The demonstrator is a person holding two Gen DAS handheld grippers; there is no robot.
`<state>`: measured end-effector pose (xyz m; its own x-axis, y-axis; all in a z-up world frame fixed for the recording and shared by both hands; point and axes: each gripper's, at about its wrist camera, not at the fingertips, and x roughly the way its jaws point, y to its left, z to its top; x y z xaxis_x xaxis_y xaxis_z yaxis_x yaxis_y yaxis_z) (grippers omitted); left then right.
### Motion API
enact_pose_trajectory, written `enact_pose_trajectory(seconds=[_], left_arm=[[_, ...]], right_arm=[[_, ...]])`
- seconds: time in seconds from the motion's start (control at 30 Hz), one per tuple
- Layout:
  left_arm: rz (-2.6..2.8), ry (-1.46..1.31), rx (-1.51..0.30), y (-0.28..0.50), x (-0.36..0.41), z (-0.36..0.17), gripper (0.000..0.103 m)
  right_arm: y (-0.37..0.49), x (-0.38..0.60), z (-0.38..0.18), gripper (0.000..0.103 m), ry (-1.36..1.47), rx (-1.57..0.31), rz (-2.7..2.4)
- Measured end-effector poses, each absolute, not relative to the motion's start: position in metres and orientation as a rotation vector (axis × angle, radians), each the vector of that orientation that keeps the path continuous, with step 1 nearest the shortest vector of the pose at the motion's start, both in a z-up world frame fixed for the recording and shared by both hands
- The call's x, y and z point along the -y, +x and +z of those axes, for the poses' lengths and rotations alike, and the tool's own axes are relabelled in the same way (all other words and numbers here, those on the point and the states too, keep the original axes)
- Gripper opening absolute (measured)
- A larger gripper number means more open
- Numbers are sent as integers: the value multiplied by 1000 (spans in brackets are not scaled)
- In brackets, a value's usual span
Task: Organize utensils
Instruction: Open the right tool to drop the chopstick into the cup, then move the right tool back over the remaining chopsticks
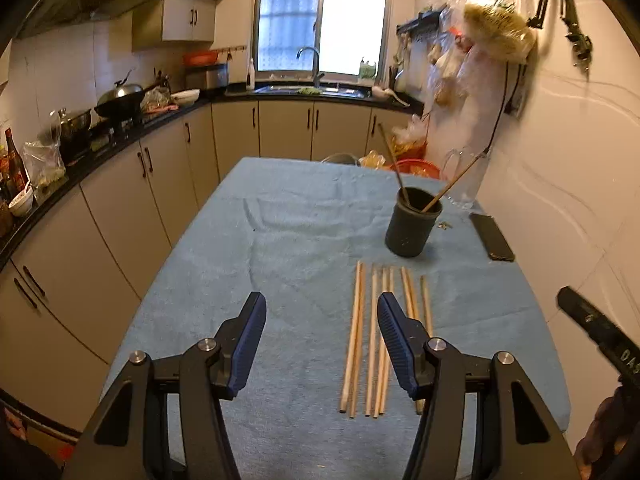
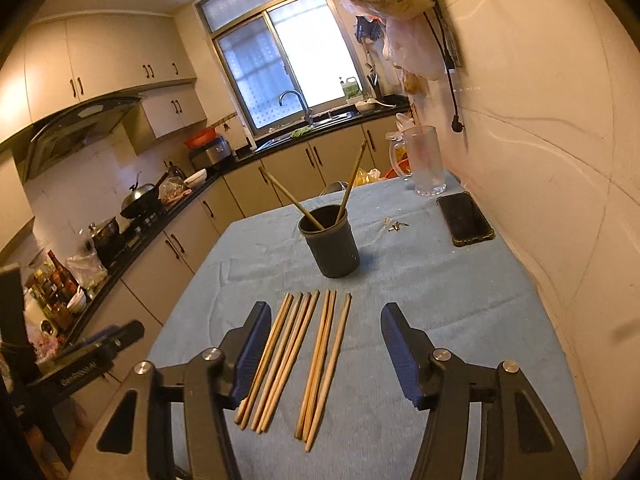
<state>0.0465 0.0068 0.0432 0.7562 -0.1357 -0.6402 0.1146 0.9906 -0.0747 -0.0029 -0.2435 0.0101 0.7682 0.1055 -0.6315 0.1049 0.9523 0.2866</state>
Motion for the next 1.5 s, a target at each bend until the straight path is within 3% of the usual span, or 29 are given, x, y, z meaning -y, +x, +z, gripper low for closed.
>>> enact_pose_trajectory(seconds=[0.6,1.5], left_arm=[[-154,-56,-710,38,-11,43,60],[-126,-75,-781,80,-16,10,60]], right_arm=[[-14,239,18,61,299,-706,-20],[32,232,-23,56,254,-808,-24]])
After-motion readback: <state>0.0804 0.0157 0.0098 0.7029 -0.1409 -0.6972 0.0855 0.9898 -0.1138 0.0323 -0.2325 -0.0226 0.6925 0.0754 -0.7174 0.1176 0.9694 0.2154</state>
